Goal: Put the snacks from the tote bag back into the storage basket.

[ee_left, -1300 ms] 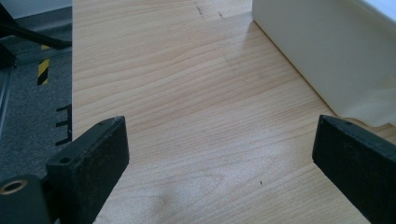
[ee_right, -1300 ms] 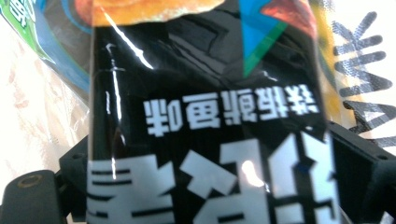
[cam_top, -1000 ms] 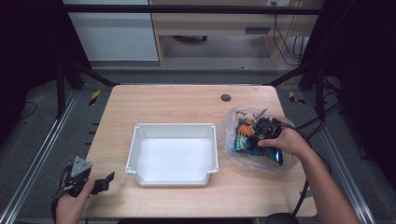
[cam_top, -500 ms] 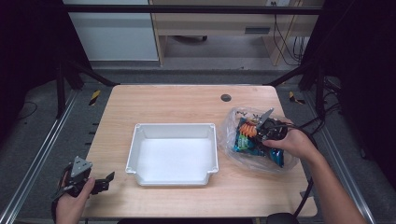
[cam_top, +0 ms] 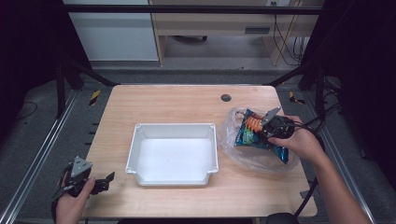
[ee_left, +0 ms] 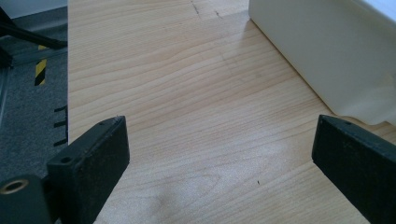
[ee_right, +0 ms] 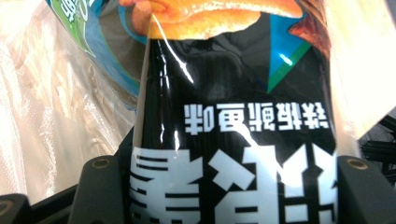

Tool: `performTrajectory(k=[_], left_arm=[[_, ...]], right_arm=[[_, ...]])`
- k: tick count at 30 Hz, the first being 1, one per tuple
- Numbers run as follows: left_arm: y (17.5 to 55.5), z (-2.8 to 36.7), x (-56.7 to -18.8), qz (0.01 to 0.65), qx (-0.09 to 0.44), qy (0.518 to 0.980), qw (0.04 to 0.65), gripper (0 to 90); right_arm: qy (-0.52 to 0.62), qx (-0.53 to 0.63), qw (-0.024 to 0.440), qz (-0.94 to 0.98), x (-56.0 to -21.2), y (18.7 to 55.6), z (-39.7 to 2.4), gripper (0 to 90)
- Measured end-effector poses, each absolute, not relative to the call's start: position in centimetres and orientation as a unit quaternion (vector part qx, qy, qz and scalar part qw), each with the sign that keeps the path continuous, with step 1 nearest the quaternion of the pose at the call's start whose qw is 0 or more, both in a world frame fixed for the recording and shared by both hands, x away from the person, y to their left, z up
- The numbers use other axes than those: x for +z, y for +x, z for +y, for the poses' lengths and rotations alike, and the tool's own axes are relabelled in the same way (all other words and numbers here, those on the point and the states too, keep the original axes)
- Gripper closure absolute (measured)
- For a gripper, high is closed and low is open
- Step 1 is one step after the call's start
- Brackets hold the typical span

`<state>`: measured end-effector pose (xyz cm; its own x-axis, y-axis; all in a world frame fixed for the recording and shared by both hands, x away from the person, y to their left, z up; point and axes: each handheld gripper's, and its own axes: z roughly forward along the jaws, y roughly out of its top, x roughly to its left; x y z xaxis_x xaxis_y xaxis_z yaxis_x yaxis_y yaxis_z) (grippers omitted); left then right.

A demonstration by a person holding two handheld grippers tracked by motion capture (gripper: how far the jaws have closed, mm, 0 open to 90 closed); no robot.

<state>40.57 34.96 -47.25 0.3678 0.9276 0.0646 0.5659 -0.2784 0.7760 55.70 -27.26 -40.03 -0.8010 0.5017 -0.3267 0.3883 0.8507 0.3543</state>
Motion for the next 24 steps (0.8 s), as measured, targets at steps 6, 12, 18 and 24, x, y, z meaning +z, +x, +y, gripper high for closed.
performTrajectory(k=[6, 12, 18, 24], left_arm=[[40.6, 35.0, -47.3, 0.496, 0.266, 0.753, 0.340, 3.9], [40.6, 35.0, -47.3, 0.495, 0.266, 0.754, 0.341, 3.9], [40.6, 35.0, -47.3, 0.496, 0.266, 0.753, 0.341, 3.9], [40.6, 35.0, -47.3, 0.497, 0.266, 0.752, 0.341, 3.9]], right_arm=[[0.244, 0.152, 0.223, 0.932, -39.0, 55.1, -27.9, 38.5], [0.244, 0.180, 0.233, 0.924, -37.9, 54.4, -28.4, 38.5], [0.238, 0.207, 0.248, 0.916, -36.4, 53.4, -27.8, 38.6], [0.233, 0.237, 0.261, 0.906, -34.5, 52.1, -26.3, 38.7]])
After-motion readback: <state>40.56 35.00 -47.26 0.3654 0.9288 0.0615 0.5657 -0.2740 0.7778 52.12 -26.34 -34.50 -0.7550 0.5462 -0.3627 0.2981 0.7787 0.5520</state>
